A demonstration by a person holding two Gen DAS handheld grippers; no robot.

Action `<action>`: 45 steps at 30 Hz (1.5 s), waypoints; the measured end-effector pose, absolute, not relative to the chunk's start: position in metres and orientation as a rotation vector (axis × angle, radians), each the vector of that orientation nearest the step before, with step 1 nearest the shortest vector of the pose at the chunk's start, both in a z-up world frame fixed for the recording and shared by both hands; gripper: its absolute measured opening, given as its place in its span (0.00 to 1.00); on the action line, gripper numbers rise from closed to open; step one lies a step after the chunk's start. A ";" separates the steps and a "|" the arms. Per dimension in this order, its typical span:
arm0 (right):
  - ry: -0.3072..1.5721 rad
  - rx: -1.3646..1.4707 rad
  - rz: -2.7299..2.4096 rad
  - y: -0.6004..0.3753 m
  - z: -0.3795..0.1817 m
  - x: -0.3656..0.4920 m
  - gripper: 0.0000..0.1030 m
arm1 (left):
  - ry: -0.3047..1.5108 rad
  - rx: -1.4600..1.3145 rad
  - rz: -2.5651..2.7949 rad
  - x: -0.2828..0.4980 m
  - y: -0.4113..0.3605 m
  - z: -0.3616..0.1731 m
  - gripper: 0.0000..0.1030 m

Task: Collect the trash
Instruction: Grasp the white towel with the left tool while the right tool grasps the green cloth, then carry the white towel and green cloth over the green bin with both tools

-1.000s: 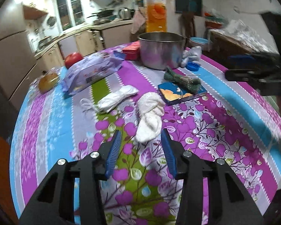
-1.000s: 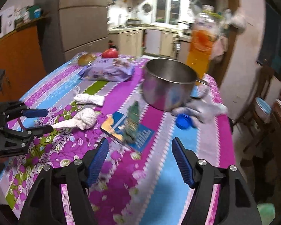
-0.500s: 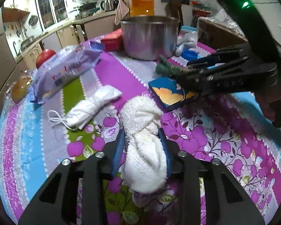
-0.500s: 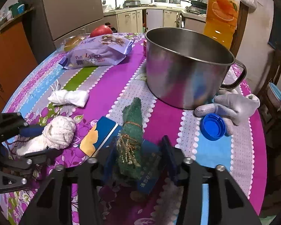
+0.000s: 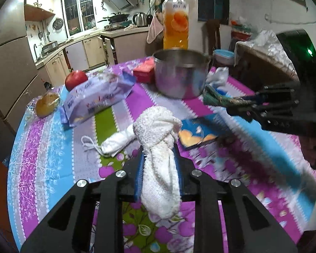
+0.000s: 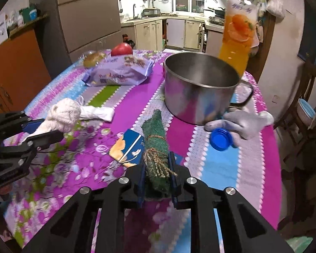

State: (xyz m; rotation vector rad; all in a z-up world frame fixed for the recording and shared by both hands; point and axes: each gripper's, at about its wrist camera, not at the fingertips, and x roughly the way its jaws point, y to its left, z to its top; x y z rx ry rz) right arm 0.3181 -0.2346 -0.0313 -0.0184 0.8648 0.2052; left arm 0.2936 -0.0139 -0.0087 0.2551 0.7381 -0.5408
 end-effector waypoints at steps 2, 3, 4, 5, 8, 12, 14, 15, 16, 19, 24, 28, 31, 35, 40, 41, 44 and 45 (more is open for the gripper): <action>0.856 0.004 0.201 -0.242 -0.017 0.305 0.20 | 0.726 0.254 -0.557 0.291 -0.021 0.000 0.22; 0.850 0.012 0.199 -0.246 -0.009 0.299 0.20 | 0.718 0.257 -0.566 0.288 -0.024 0.005 0.22; 0.842 0.017 0.197 -0.250 -0.001 0.291 0.20 | 0.707 0.264 -0.576 0.284 -0.030 0.010 0.22; 0.835 0.017 0.193 -0.252 0.005 0.285 0.20 | 0.700 0.268 -0.586 0.282 -0.035 0.013 0.22; 0.818 0.017 0.178 -0.261 0.021 0.265 0.20 | 0.690 0.283 -0.617 0.273 -0.053 0.021 0.22; 0.796 0.027 0.148 -0.275 0.040 0.237 0.20 | 0.680 0.303 -0.665 0.259 -0.082 0.029 0.22; 0.786 0.028 0.125 -0.285 0.048 0.220 0.20 | 0.672 0.315 -0.695 0.251 -0.096 0.032 0.22; 0.784 0.033 0.113 -0.291 0.050 0.214 0.20 | 0.667 0.324 -0.706 0.247 -0.103 0.034 0.22; 0.782 0.040 0.102 -0.296 0.053 0.207 0.20 | 0.660 0.336 -0.723 0.242 -0.113 0.036 0.22; 0.782 0.067 0.055 -0.320 0.061 0.183 0.20 | 0.642 0.365 -0.779 0.229 -0.139 0.042 0.22; 0.777 0.105 -0.034 -0.363 0.073 0.145 0.20 | 0.627 0.404 -0.886 0.207 -0.185 0.050 0.22; 0.780 0.160 -0.118 -0.405 0.079 0.109 0.20 | 0.618 0.447 -0.965 0.189 -0.226 0.053 0.22; 0.795 0.191 -0.200 -0.438 0.080 0.080 0.20 | 0.608 0.488 -1.025 0.172 -0.258 0.053 0.22; 0.823 0.221 -0.289 -0.474 0.078 0.045 0.20 | 0.594 0.548 -1.091 0.146 -0.298 0.051 0.22; 0.871 0.236 -0.380 -0.510 0.065 0.009 0.20 | 0.601 0.615 -1.154 0.125 -0.342 0.041 0.22; 0.881 0.239 -0.397 -0.516 0.062 0.001 0.20 | 0.605 0.628 -1.166 0.122 -0.351 0.039 0.22; 0.919 0.265 -0.442 -0.536 0.052 -0.016 0.20 | 0.626 0.672 -1.214 0.112 -0.378 0.031 0.22; 0.935 0.271 -0.454 -0.541 0.049 -0.019 0.20 | 0.627 0.686 -1.223 0.109 -0.384 0.029 0.22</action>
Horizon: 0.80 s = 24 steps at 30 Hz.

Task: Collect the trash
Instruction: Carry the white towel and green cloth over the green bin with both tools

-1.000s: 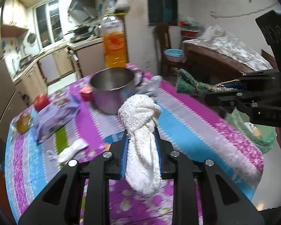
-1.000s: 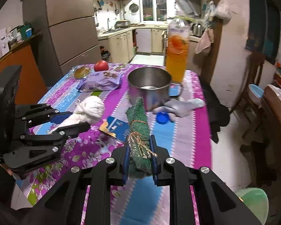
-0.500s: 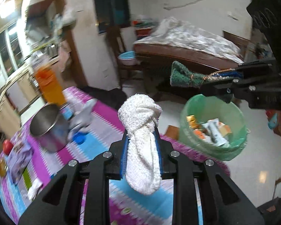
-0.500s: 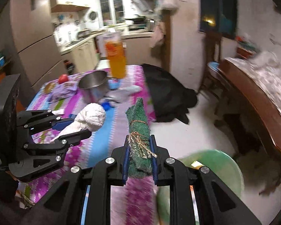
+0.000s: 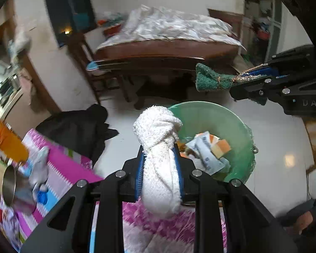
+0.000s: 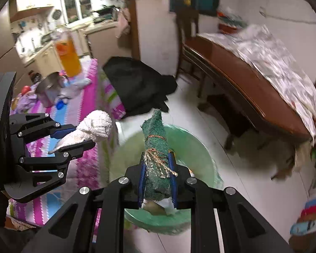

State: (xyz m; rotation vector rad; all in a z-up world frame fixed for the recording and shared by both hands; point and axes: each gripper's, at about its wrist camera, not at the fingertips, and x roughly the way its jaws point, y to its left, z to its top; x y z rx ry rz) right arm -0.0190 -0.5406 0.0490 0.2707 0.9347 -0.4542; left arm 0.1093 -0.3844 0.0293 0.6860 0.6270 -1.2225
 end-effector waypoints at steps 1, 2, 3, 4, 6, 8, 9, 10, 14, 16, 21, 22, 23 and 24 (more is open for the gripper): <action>0.960 0.278 -0.473 -0.548 0.044 -0.023 0.20 | 0.630 0.703 -1.234 0.106 -0.393 0.027 0.22; 0.979 0.283 -0.481 -0.553 0.042 -0.025 0.20 | 0.637 0.716 -1.247 0.103 -0.399 0.025 0.22; 1.007 0.298 -0.486 -0.559 0.037 -0.027 0.20 | 0.646 0.727 -1.259 0.101 -0.407 0.023 0.22; 1.023 0.308 -0.492 -0.561 0.032 -0.025 0.20 | 0.661 0.743 -1.274 0.098 -0.417 0.019 0.22; 1.065 0.331 -0.502 -0.571 0.024 -0.029 0.20 | 0.670 0.778 -1.287 0.091 -0.430 0.012 0.22; 1.096 0.350 -0.516 -0.580 0.015 -0.033 0.20 | 0.675 0.815 -1.295 0.087 -0.440 0.005 0.22; 1.108 0.357 -0.518 -0.582 0.012 -0.034 0.20 | 0.682 0.828 -1.298 0.086 -0.445 0.003 0.23; 1.122 0.370 -0.525 -0.588 0.007 -0.037 0.20 | 0.693 0.842 -1.303 0.083 -0.450 0.000 0.22; 1.156 0.396 -0.523 -0.596 -0.006 -0.040 0.20 | 0.753 0.882 -1.340 0.080 -0.461 -0.013 0.23; 1.170 0.402 -0.520 -0.598 -0.012 -0.040 0.20 | 0.764 0.912 -1.336 0.081 -0.462 -0.022 0.23; 1.179 0.417 -0.509 -0.605 -0.020 -0.038 0.20 | 0.789 0.921 -1.303 0.088 -0.466 -0.034 0.23; 1.181 0.419 -0.507 -0.605 -0.021 -0.036 0.20 | 0.789 0.920 -1.300 0.088 -0.467 -0.034 0.23; 1.185 0.425 -0.503 -0.605 -0.023 -0.035 0.20 | 0.789 0.921 -1.298 0.088 -0.468 -0.033 0.23; 1.187 0.428 -0.501 -0.606 -0.023 -0.033 0.20 | 0.785 0.922 -1.299 0.088 -0.468 -0.033 0.23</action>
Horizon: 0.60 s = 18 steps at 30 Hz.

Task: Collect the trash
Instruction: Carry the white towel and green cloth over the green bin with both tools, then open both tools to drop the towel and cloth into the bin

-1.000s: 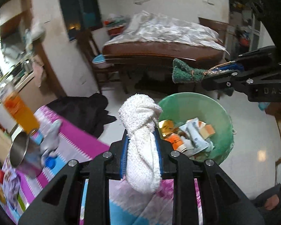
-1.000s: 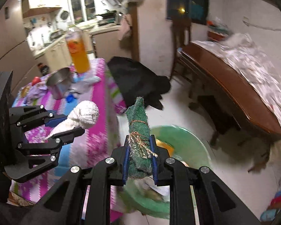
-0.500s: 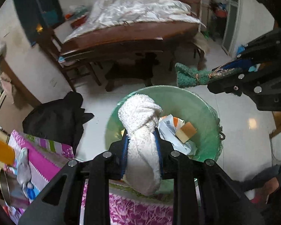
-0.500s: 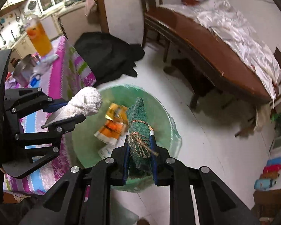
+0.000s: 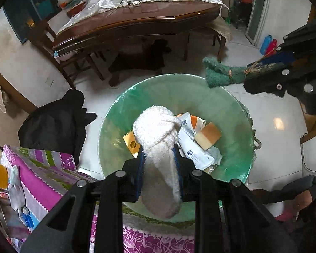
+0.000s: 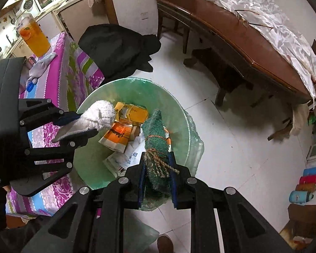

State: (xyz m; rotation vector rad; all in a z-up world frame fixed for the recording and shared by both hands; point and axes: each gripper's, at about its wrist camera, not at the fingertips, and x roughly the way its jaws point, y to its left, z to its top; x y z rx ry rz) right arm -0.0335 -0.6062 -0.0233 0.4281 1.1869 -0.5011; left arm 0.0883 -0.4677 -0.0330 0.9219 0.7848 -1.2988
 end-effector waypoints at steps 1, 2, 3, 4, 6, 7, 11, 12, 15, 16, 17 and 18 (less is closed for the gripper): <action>1.189 0.433 -0.499 -0.607 -0.025 -0.032 0.20 | 0.782 0.924 -1.299 0.087 -0.469 -0.033 0.23; 1.192 0.439 -0.497 -0.608 -0.026 -0.030 0.20 | 0.779 0.925 -1.300 0.087 -0.469 -0.033 0.23; 1.194 0.443 -0.497 -0.609 -0.026 -0.029 0.20 | 0.777 0.926 -1.300 0.087 -0.470 -0.032 0.23; 1.198 0.451 -0.497 -0.610 -0.027 -0.028 0.20 | 0.776 0.927 -1.300 0.088 -0.469 -0.032 0.23; 1.206 0.463 -0.494 -0.609 -0.030 -0.026 0.20 | 0.775 0.929 -1.299 0.088 -0.470 -0.032 0.23; 1.209 0.466 -0.492 -0.609 -0.031 -0.025 0.20 | 0.775 0.929 -1.296 0.088 -0.471 -0.033 0.23; 1.215 0.498 -0.484 -0.611 -0.032 -0.021 0.20 | 0.777 0.938 -1.292 0.089 -0.472 -0.035 0.23; 1.217 0.500 -0.484 -0.611 -0.032 -0.020 0.20 | 0.777 0.941 -1.290 0.089 -0.473 -0.036 0.23; 1.223 0.510 -0.479 -0.611 -0.033 -0.015 0.20 | 0.777 0.938 -1.284 0.090 -0.473 -0.036 0.26; 1.224 0.508 -0.479 -0.611 -0.033 -0.014 0.20 | 0.778 0.926 -1.276 0.092 -0.474 -0.035 0.27; 1.222 0.514 -0.478 -0.611 -0.034 -0.013 0.29 | 0.786 0.913 -1.268 0.095 -0.474 -0.034 0.30; 1.220 0.526 -0.482 -0.612 -0.034 -0.013 0.38 | 0.795 0.901 -1.265 0.097 -0.475 -0.033 0.37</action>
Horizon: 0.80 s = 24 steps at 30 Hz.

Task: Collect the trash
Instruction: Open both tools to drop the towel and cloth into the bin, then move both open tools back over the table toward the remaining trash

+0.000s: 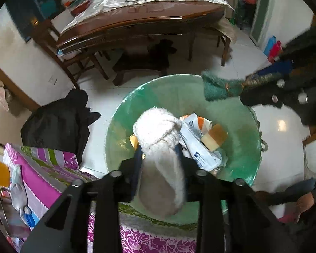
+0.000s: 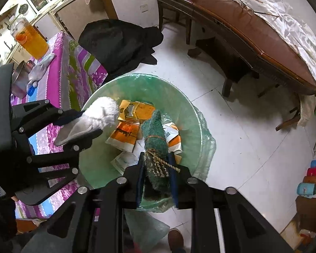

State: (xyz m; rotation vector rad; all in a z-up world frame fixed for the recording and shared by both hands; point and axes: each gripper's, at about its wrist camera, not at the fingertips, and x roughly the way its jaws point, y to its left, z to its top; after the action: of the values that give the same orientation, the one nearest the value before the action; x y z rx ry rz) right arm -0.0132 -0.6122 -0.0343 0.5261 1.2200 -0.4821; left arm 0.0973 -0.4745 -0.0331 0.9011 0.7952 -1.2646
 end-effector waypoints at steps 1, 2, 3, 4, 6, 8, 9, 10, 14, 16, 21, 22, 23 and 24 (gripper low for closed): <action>1.211 0.539 -0.495 -0.614 -0.034 -0.013 0.46 | 0.794 0.896 -1.264 0.099 -0.474 -0.033 0.40; 1.209 0.532 -0.500 -0.614 -0.034 -0.012 0.46 | 0.792 0.895 -1.262 0.100 -0.473 -0.033 0.40; 1.214 0.529 -0.502 -0.614 -0.035 -0.011 0.46 | 0.793 0.895 -1.261 0.101 -0.473 -0.033 0.40; 1.215 0.531 -0.501 -0.614 -0.036 -0.011 0.46 | 0.796 0.896 -1.260 0.102 -0.472 -0.034 0.40; 1.224 0.524 -0.500 -0.614 -0.038 -0.010 0.46 | 0.799 0.898 -1.257 0.102 -0.472 -0.036 0.40; 1.229 0.523 -0.498 -0.613 -0.039 -0.009 0.46 | 0.799 0.899 -1.257 0.101 -0.470 -0.037 0.40; 1.233 0.522 -0.499 -0.612 -0.040 -0.009 0.46 | 0.794 0.898 -1.261 0.100 -0.469 -0.037 0.40; 1.236 0.520 -0.501 -0.612 -0.042 -0.009 0.46 | 0.791 0.897 -1.267 0.100 -0.468 -0.037 0.40; 1.248 0.519 -0.502 -0.613 -0.047 -0.009 0.46 | 0.785 0.894 -1.263 0.100 -0.463 -0.036 0.40; 1.254 0.518 -0.499 -0.611 -0.049 -0.010 0.46 | 0.776 0.889 -1.254 0.100 -0.458 -0.035 0.41; 1.236 0.505 -0.476 -0.603 -0.046 -0.005 0.46 | 0.738 0.849 -1.234 0.102 -0.426 -0.031 0.47; 1.225 0.507 -0.466 -0.601 -0.045 -0.003 0.46 | 0.733 0.844 -1.230 0.102 -0.420 -0.032 0.48; 1.209 0.516 -0.444 -0.597 -0.043 0.000 0.46 | 0.729 0.837 -1.224 0.103 -0.410 -0.034 0.49; 1.193 0.523 -0.422 -0.593 -0.043 0.004 0.46 | 0.729 0.827 -1.215 0.105 -0.399 -0.036 0.49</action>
State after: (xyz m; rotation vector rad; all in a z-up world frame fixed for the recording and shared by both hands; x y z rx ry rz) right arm 0.0035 -0.5930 -0.0425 0.5230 1.1927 -0.4221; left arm 0.1053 -0.3993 -0.0360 0.8271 0.7289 -1.2148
